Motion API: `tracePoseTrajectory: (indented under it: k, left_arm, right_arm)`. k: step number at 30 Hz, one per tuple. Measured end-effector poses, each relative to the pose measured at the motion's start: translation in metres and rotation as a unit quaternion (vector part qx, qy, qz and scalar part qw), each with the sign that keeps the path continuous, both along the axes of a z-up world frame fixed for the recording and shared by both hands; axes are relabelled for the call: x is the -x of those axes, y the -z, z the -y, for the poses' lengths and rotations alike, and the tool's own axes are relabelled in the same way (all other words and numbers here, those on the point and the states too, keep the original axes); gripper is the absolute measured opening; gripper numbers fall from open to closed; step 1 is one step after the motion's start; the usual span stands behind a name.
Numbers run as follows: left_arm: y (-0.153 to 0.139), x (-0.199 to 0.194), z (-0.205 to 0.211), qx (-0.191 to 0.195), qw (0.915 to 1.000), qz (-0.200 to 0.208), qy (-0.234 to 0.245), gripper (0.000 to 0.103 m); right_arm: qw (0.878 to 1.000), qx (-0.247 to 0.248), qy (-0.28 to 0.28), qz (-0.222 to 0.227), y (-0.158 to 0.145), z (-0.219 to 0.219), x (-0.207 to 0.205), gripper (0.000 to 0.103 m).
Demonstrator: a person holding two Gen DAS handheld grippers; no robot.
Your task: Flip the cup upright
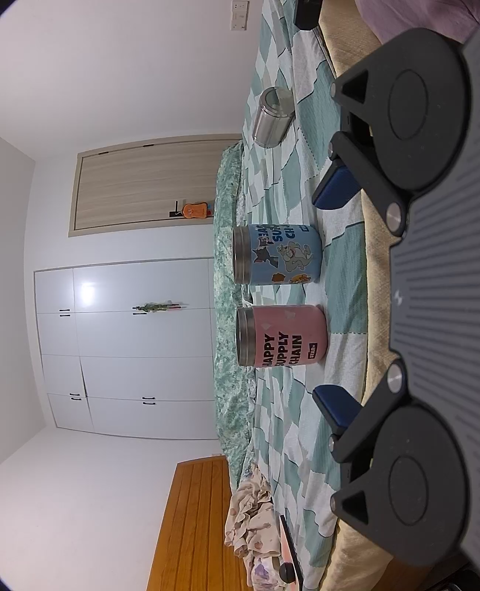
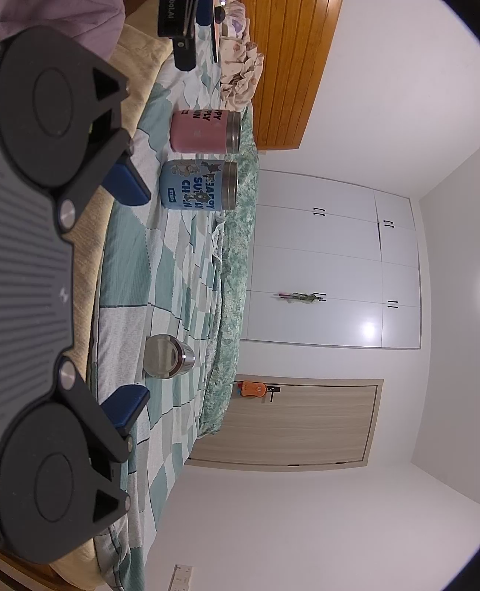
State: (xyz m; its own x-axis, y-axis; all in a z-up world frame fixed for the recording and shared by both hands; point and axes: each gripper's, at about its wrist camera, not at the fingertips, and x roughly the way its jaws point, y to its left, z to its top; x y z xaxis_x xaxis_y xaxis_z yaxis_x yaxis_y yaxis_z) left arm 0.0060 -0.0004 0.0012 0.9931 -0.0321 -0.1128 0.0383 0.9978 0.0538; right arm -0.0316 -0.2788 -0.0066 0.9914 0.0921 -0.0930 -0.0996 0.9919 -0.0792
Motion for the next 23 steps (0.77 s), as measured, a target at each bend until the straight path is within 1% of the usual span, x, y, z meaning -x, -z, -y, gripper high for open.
tracePoseTrajectory:
  k: [23]
  left_arm:
    - [-0.0003,0.0038,0.0001,-0.004,1.0,0.008,0.001,0.103]
  right_arm:
    - [1.0,0.001,0.0,0.0,0.0001,-0.0001,0.0,0.103]
